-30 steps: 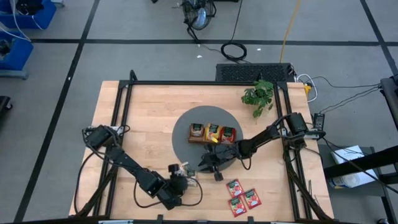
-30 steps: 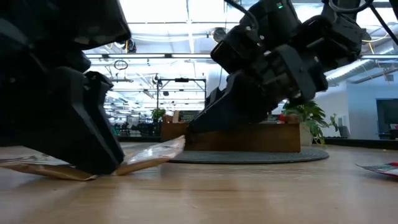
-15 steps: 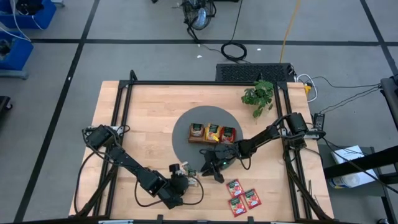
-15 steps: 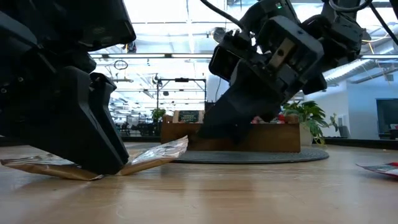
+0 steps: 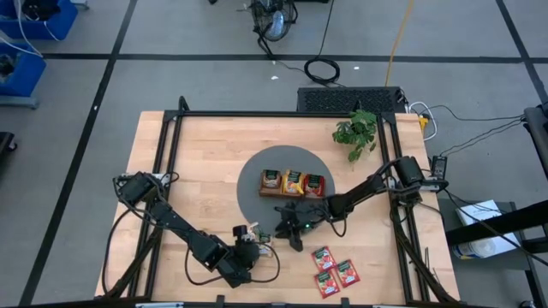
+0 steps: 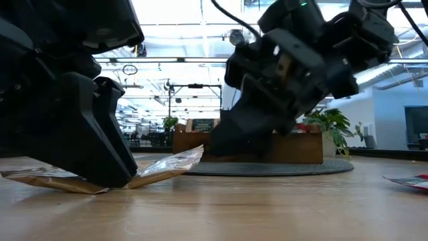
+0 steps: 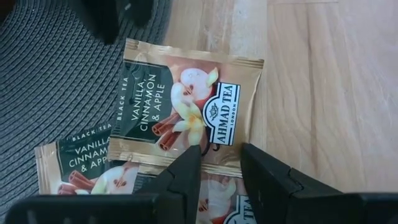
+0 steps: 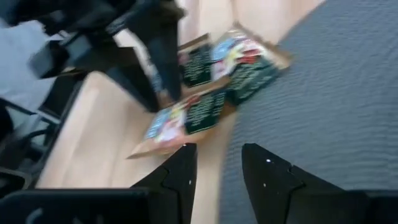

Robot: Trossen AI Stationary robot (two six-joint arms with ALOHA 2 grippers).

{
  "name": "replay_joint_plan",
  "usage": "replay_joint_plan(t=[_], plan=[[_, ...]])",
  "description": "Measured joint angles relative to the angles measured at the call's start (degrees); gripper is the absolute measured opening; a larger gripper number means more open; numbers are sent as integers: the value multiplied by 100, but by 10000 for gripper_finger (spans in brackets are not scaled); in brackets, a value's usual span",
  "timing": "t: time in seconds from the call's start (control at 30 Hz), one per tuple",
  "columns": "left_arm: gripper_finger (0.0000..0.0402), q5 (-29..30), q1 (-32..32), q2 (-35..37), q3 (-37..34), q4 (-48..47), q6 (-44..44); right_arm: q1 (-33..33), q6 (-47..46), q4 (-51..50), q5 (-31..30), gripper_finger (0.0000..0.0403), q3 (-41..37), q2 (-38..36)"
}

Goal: Pick & Place Tea
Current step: Put the gold tea bag into the left compartment of the wooden organizer

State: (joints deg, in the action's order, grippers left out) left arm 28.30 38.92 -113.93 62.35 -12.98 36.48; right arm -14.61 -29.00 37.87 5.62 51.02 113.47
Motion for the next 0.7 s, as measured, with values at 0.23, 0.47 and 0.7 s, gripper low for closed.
replay_joint_plan(t=[0.23, 0.47, 0.7], plan=[[120, 91, -15, -9, -4, 48, -149, 35, 148, 7, 96, 117, 494, 552], [120, 137, -15, -7, -143, 282, -189, 37, 431, -28, 148, 117, 772, 845], [120, 149, -72, 9, -710, 1189, -172, 35, 534, -280, 406, 116, 763, 770]])
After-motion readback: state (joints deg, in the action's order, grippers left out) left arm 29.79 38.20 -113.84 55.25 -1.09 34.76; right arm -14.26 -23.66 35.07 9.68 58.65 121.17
